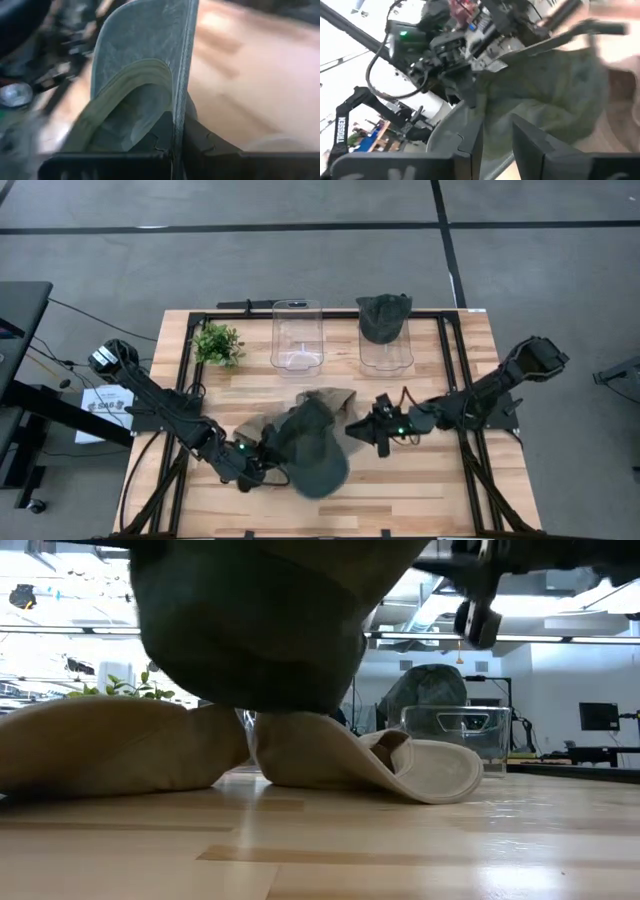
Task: Pick & Place hat
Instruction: Put the black cap into the right transparent bin
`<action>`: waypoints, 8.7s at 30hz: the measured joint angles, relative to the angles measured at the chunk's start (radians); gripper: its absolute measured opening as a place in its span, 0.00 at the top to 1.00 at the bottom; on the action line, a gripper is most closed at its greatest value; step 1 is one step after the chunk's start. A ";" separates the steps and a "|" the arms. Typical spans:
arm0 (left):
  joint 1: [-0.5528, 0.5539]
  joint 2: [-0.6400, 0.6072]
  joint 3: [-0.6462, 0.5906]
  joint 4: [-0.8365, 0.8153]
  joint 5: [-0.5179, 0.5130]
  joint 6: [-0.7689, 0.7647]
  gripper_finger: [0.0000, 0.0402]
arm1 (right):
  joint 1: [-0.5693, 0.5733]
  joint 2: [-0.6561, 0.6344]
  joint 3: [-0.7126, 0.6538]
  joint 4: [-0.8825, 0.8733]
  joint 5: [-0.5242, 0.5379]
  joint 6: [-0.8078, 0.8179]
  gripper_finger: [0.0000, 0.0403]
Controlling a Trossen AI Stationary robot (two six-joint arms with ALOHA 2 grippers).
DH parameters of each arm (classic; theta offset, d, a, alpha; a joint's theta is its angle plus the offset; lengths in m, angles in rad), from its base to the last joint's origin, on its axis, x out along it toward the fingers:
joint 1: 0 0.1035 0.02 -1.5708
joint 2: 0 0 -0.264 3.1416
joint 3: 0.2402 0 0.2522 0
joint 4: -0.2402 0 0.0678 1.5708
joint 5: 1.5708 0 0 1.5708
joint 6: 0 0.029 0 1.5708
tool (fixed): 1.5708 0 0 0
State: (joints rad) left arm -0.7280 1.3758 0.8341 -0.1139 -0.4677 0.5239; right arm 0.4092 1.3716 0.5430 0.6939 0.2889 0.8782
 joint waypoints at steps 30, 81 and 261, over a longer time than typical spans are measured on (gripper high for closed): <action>-0.022 0.170 0.000 -0.010 0.023 -0.058 0.95 | 0.005 0.451 0.154 0.001 -0.199 0.444 0.51; -0.019 0.168 0.001 0.312 -0.216 -0.262 0.62 | 0.225 -0.003 0.271 -0.920 0.319 0.369 1.00; 0.386 0.143 0.186 1.041 -0.594 0.672 0.98 | 0.269 0.289 0.267 0.089 0.691 -0.598 0.99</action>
State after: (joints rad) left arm -0.3424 1.5185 1.0199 0.9270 -1.0614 1.1960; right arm 0.6784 1.6604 0.8104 0.7826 0.9794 0.2806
